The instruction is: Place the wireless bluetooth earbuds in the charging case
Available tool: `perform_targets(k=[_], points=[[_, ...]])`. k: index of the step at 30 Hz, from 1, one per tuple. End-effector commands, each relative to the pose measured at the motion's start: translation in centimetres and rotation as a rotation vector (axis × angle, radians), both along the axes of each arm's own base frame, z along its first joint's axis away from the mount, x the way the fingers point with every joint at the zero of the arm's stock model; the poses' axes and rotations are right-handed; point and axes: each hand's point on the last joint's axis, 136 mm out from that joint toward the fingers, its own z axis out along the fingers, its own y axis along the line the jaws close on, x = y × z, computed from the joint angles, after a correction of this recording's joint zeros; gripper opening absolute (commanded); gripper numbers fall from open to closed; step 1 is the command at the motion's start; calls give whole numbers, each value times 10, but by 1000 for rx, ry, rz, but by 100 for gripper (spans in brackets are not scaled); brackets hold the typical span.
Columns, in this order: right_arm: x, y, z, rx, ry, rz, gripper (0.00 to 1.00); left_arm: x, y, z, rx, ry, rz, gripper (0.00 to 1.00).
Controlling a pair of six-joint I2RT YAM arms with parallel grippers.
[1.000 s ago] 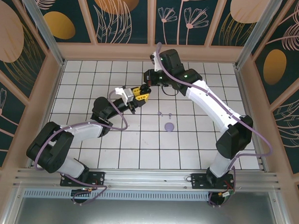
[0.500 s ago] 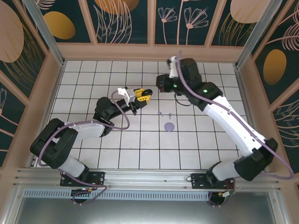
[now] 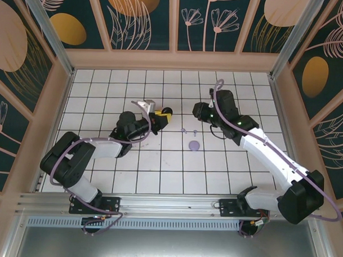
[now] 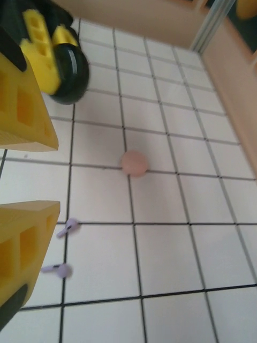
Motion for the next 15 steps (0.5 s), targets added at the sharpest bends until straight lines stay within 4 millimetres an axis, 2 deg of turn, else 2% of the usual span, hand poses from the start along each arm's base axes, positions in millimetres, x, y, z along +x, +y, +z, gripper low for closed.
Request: perform_targets(k=[1,7,15], points=[[3,-2,6,37,-47,-35,33,8,3,-39,24,254,61,0],[-2,-12,-21,-3,-12,-64,43,13,20,-72,85,370,170,0],[-10,-19,-34,-25,1,-75,48,19,47,-117,152,533,243,0]])
